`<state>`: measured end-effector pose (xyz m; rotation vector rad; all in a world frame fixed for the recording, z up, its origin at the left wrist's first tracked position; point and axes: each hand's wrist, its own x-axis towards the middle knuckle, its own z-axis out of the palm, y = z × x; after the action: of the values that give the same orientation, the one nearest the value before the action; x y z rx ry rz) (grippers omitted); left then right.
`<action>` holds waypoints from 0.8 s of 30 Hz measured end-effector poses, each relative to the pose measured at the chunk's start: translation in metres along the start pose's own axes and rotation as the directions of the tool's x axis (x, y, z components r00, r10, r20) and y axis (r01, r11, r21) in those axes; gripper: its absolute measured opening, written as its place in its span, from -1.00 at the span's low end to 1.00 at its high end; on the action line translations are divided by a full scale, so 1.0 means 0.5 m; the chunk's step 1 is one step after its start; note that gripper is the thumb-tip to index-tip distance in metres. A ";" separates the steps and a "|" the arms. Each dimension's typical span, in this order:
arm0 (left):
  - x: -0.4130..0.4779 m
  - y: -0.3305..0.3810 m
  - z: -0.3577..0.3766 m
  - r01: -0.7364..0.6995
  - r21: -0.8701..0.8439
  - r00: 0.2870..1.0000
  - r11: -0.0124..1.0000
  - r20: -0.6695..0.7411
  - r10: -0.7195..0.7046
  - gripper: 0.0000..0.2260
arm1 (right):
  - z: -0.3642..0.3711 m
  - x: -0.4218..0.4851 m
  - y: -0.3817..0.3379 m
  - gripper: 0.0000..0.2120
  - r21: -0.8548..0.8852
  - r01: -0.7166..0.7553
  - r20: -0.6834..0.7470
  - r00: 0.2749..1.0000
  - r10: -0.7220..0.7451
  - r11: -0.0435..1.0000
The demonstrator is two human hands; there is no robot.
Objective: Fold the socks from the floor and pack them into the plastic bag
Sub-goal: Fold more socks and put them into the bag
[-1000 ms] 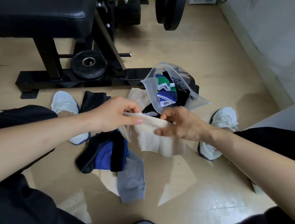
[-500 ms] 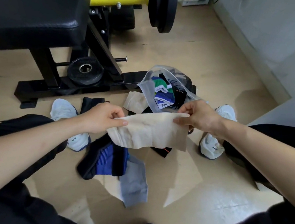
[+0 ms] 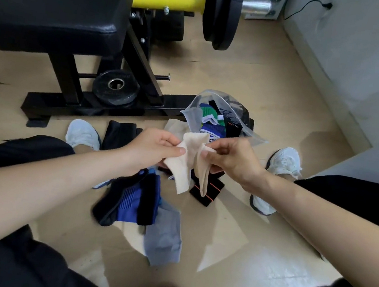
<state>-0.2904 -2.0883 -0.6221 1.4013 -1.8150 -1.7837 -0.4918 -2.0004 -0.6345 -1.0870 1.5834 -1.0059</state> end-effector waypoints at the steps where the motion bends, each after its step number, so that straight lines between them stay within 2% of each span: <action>1: -0.004 0.002 0.006 -0.003 -0.025 1.000 1.000 -0.004 0.003 -0.88 | 0.008 -0.003 -0.002 -0.89 0.010 0.013 0.016 1.000 -0.013 1.000; 5: -0.019 0.008 0.021 -0.001 -0.110 1.000 0.994 0.026 0.004 -0.89 | 0.031 -0.011 -0.006 -0.87 0.026 0.056 0.063 0.996 -0.057 0.998; 8: -0.027 0.015 0.028 0.005 -0.174 1.000 0.985 0.019 -0.002 -0.88 | 0.039 -0.014 -0.003 -0.83 -0.063 0.130 0.078 0.989 -0.125 0.990; 12: -0.030 0.023 0.036 0.043 -0.283 0.998 0.958 -0.021 -0.051 -0.75 | 0.041 -0.018 -0.002 -0.73 -0.208 0.195 0.096 0.979 -0.179 0.958; 14: -0.031 0.027 0.033 0.053 -0.365 0.998 0.929 -0.002 -0.058 -0.75 | 0.040 -0.019 -0.002 -0.66 -0.200 0.200 0.103 0.978 -0.182 0.959; 16: -0.033 0.030 0.029 0.034 -0.370 0.999 0.928 0.028 -0.026 -0.77 | 0.036 -0.014 0.006 -0.69 -0.214 0.218 0.088 0.975 -0.204 0.952; 18: -0.032 0.030 0.027 -0.029 -0.235 0.999 0.972 0.013 0.033 -0.80 | 0.025 0.000 0.018 -0.80 -0.259 0.240 0.079 0.971 -0.227 0.936; 20: -0.023 0.022 0.020 -0.168 0.019 0.983 0.986 -0.067 0.169 -0.78 | 0.010 0.012 0.024 -0.87 -0.277 0.219 0.114 0.974 -0.194 0.936; 22: -0.011 0.009 0.005 -0.347 0.317 0.920 0.883 -0.070 0.387 -0.69 | -0.004 0.019 0.026 -0.89 -0.320 0.214 0.194 0.968 -0.157 0.923; 24: -0.002 -0.001 -0.008 -0.500 0.527 0.840 0.687 0.103 0.533 -0.52 | -0.011 0.019 0.022 -0.86 -0.329 0.231 0.284 0.949 -0.137 0.916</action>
<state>-0.2867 -2.0899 -0.6209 0.8997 -2.4802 -0.9691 -0.5007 -2.0059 -0.6462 -1.5791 1.5030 -0.6717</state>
